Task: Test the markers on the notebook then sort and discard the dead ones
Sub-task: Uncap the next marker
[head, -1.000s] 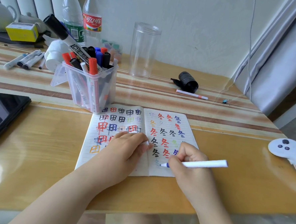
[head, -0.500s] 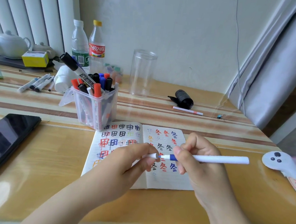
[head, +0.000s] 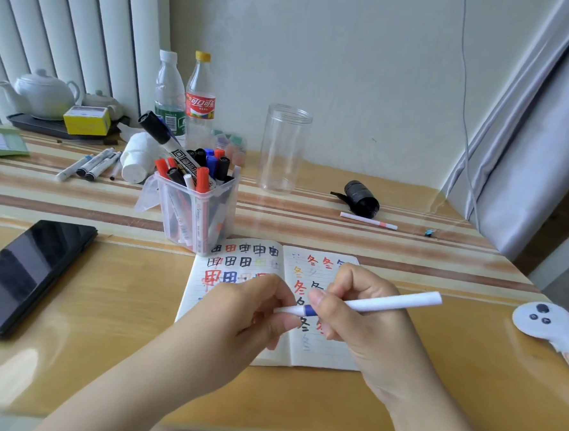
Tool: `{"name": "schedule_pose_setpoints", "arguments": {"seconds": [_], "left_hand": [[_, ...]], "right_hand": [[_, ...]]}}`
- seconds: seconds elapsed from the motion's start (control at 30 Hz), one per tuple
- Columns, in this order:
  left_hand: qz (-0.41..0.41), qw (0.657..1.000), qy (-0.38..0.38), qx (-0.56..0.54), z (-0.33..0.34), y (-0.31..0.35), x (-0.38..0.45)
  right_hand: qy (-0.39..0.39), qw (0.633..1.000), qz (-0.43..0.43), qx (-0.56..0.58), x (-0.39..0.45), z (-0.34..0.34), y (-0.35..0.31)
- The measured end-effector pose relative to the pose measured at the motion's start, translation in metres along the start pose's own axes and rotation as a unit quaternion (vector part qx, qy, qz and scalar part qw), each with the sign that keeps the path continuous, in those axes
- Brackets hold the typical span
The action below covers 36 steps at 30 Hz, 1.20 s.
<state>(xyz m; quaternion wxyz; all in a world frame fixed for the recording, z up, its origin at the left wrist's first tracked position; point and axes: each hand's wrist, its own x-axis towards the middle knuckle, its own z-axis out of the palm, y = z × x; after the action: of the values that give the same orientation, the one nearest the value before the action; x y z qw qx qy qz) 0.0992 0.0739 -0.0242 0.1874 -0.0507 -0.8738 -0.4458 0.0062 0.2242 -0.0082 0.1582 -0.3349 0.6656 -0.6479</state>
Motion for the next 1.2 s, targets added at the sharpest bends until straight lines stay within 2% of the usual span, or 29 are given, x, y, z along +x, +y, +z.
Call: {"name": "schedule_pose_setpoints", "arguments": {"seconds": [0.3, 0.47, 0.6, 0.7, 0.83, 1.0, 1.2], "left_hand": [[0.006, 0.999, 0.034, 0.025, -0.018, -0.008, -0.002], [-0.049, 0.985, 0.164, -0.003, -0.048, -0.008, 0.008], [-0.007, 0.955, 0.297, 0.018, -0.102, 0.000, 0.023], [0.001, 0.934, 0.351, 0.066, -0.137, 0.005, 0.039], [-0.029, 0.923, 0.336, 0.185, -0.145, 0.010, 0.059], [-0.061, 0.902, 0.313, 0.292, -0.144, 0.005, 0.077], [-0.058, 0.887, 0.233, 0.394, -0.145, 0.006, 0.100]], "right_hand": [[-0.009, 0.997, 0.038, 0.070, 0.022, 0.028, 0.005], [-0.033, 0.978, 0.104, 0.176, 0.045, 0.058, -0.005], [-0.055, 0.981, 0.119, 0.143, 0.056, 0.066, -0.016], [-0.042, 0.984, 0.125, 0.122, 0.058, 0.063, -0.019], [-0.036, 0.989, 0.118, 0.081, 0.061, 0.058, -0.020], [-0.032, 0.990, 0.100, 0.094, 0.063, 0.049, -0.027], [-0.026, 0.988, 0.110, 0.108, 0.067, 0.043, -0.025]]}}
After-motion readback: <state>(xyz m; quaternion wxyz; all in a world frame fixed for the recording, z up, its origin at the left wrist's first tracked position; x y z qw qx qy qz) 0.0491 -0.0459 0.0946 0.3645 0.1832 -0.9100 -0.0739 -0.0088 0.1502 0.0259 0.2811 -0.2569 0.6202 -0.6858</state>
